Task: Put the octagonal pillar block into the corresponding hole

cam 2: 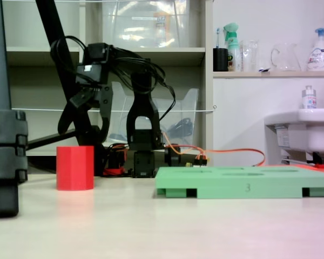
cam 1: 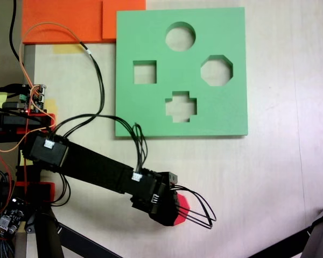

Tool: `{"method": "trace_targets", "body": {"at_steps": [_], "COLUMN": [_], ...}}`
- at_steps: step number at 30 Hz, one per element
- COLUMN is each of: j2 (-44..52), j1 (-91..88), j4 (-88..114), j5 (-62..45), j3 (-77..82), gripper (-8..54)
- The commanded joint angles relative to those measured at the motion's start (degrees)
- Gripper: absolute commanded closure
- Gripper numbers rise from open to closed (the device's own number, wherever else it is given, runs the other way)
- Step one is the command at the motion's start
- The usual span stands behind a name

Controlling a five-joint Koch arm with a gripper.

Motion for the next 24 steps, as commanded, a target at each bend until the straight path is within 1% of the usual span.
{"method": "trace_targets", "body": {"at_steps": [1, 6, 9, 14, 24], "j2": [0.1, -2.5, -5.7, -8.3, -12.6], "j1": [0.6, 2.5, 3.9, 4.7, 4.7], "j4": [2.4, 3.5, 6.2, 7.6, 9.1], "j5": [-3.3, -9.1, -13.8, -17.7, -18.2], "j3": [-2.2, -2.7, -6.9, -10.3, -10.5], "gripper": [5.2, 5.1, 5.1, 4.6, 4.0]}}
